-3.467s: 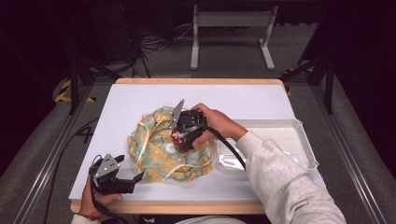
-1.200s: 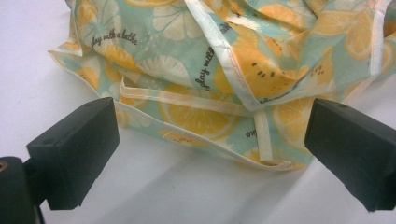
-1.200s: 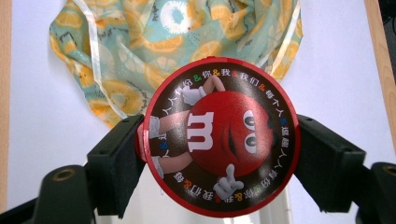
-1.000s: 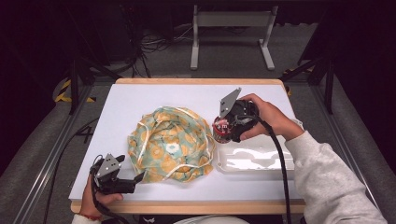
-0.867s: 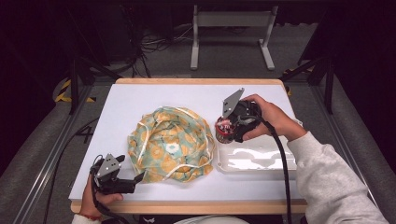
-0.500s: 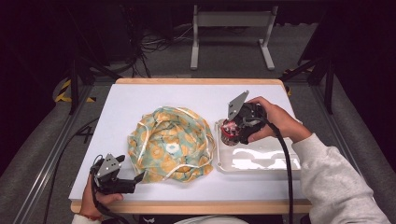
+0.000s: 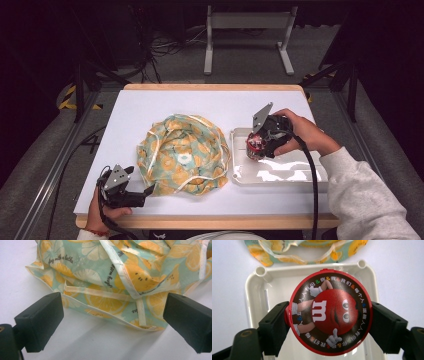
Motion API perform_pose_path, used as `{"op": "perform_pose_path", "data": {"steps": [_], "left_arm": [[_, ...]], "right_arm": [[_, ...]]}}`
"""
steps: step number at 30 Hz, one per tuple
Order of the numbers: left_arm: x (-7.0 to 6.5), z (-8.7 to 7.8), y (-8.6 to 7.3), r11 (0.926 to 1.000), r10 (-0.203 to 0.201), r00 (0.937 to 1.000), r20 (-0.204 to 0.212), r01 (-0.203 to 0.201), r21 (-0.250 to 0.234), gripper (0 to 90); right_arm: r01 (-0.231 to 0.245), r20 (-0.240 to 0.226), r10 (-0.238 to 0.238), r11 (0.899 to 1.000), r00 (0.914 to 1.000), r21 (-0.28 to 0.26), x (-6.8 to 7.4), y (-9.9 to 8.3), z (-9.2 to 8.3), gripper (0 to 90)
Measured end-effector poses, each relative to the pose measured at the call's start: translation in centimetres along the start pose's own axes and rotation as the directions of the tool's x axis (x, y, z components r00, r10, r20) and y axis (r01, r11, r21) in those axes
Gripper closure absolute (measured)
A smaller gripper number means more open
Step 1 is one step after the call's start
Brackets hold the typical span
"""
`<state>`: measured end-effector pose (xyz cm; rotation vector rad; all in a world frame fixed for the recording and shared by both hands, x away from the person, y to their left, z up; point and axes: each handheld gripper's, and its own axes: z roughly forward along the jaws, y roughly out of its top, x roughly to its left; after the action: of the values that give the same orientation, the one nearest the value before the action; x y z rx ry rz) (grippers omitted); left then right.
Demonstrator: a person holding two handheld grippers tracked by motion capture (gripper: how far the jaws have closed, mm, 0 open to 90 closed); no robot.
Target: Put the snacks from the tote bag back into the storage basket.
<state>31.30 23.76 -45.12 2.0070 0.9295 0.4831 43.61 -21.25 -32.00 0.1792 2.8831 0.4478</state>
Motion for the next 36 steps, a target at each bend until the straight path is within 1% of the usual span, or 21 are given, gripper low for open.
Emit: {"op": "perform_pose_path", "data": {"steps": [2, 4, 5, 7, 11, 12, 13, 15, 17, 20, 21, 28, 30, 36], "left_arm": [[0.0, 0.0, 0.0, 1.0, 0.001, 1.0, 0.0, -0.001, 0.001, 3.8], [0.0, 0.0, 0.0, 1.0, 0.0, 1.0, 0.0, 0.0, 0.0, 3.8], [0.0, 0.0, 0.0, 1.0, 0.0, 1.0, 0.0, 0.0, 0.001, 3.8], [0.0, 0.0, 0.0, 1.0, 0.001, 1.0, -0.001, -0.001, 0.001, 3.8], [0.0, 0.0, 0.0, 1.0, 0.001, 1.0, -0.003, -0.001, 0.001, 3.8], [0.0, 0.0, 0.0, 1.0, 0.001, 1.0, -0.003, -0.001, 0.001, 3.8], [0.0, 0.0, 0.0, 1.0, 0.002, 1.0, -0.002, -0.002, 0.001, 3.8], [0.0, 0.0, 0.0, 1.0, 0.001, 1.0, -0.002, -0.001, 0.002, 3.8], [0.0, 0.0, 0.0, 1.0, 0.001, 1.0, -0.003, -0.001, 0.002, 3.8], [0.0, 0.1, 0.0, 1.0, 0.002, 1.0, 0.0, -0.002, 0.0, 3.8], [0.0, 0.0, 0.0, 1.0, 0.002, 1.0, 0.0, -0.002, 0.001, 3.8], [0.0, 0.0, 0.0, 1.0, 0.0, 1.0, -0.001, 0.0, 0.003, 3.8], [0.0, 0.0, 0.0, 1.0, 0.0, 1.0, 0.0, 0.0, 0.002, 3.8], [0.0, 0.1, 0.0, 1.0, 0.002, 1.0, -0.001, -0.002, 0.002, 3.8]], "right_arm": [[-0.004, 0.0, 0.004, 1.0, 1.0, 0.002, 0.0, -0.2, 0.1, 23.5], [-0.017, -0.003, 0.017, 1.0, 0.9998, 0.018, 0.0, -0.5, 0.2, 23.5], [-0.011, -0.002, 0.011, 1.0, 0.9999, 0.017, -0.1, -0.6, 0.3, 23.5], [-0.022, -0.008, 0.022, 1.0, 0.9997, 0.02, -0.2, -0.9, 0.5, 23.5], [-0.024, -0.016, 0.025, 0.999, 0.9996, 0.039, -0.2, -1.4, 0.8, 23.5], [-0.017, -0.019, 0.017, 0.999, 0.9997, 0.038, -0.2, -1.6, 0.9, 23.5], [-0.022, -0.021, 0.023, 0.999, 0.9995, 0.041, -0.2, -1.6, 1.0, 23.5], [-0.014, -0.023, 0.015, 0.999, 0.9996, 0.044, -0.2, -1.8, 1.2, 23.5], [-0.022, -0.025, 0.024, 0.998, 0.9994, 0.059, -0.1, -2.0, 1.4, 23.5], [-0.017, -0.031, 0.019, 0.998, 0.9993, 0.067, -0.2, -2.3, 1.7, 23.4], [-0.022, -0.037, 0.025, 0.997, 0.999, 0.075, -0.2, -2.5, 1.9, 23.5], [-0.036, -0.038, 0.039, 0.996, 0.9985, 0.079, -0.4, -2.9, 2.1, 23.5], [-0.029, -0.042, 0.033, 0.996, 0.9986, 0.084, -0.4, -3.0, 2.4, 23.4], [-0.033, -0.046, 0.038, 0.994, 0.9982, 0.1, -0.3, -3.3, 2.9, 23.4]]}}
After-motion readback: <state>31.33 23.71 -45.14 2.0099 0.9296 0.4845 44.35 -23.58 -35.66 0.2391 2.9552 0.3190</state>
